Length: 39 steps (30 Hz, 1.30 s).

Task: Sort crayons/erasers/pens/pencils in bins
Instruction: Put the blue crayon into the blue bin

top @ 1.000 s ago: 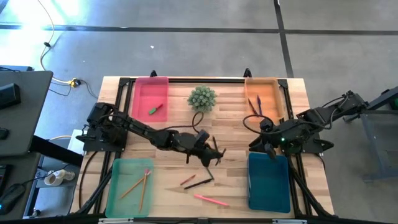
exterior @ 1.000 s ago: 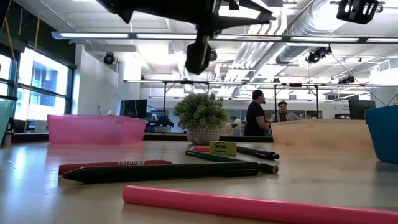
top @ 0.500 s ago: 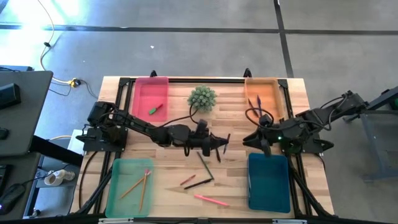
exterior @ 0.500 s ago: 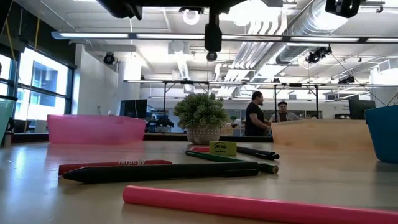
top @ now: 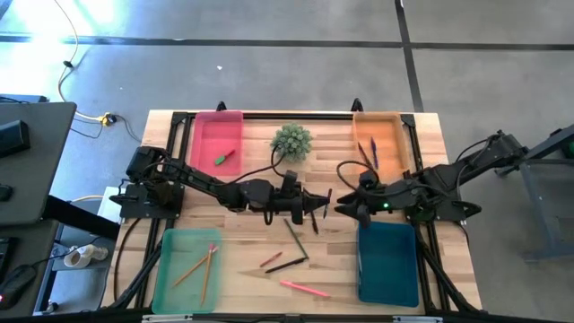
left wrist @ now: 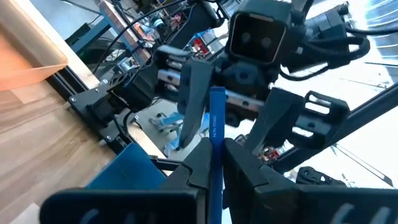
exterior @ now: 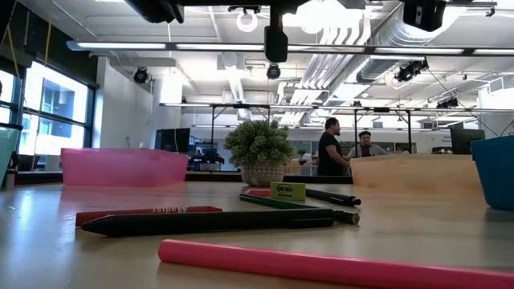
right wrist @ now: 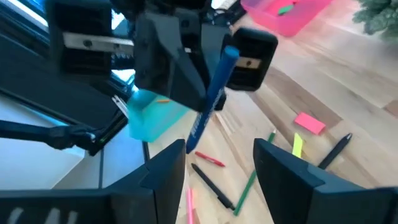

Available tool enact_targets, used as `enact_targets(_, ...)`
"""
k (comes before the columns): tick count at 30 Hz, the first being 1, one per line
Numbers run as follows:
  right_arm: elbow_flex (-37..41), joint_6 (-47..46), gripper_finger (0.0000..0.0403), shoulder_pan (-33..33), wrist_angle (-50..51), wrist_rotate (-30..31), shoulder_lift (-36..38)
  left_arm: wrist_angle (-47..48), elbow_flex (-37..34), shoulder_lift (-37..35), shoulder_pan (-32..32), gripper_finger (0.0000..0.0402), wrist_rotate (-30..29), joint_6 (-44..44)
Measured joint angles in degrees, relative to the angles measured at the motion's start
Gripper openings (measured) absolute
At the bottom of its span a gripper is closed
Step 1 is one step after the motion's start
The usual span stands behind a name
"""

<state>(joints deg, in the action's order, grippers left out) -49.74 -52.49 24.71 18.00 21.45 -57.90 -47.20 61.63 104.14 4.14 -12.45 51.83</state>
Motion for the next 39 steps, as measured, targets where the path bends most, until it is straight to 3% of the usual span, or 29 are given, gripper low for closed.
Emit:
enact_targets(16, 0.0, 1.9, 0.0178, -2.0, -9.2, -0.9, -7.8, 0.2, 0.0, 0.0, 0.0, 0.0014, -0.2, -1.1)
enact_targets(31, 0.0, 2.3, 0.0023, -2.9, -9.1, -3.1, -7.8, 0.3, 0.0, 0.0, 0.0, 0.0014, -0.7, -1.9)
enact_targets(39, 0.0, 2.4, 0.0008, -3.2, -8.2, -3.4, -7.7, 0.7, 0.0, 0.0, 0.0, 0.0014, -0.7, -3.2)
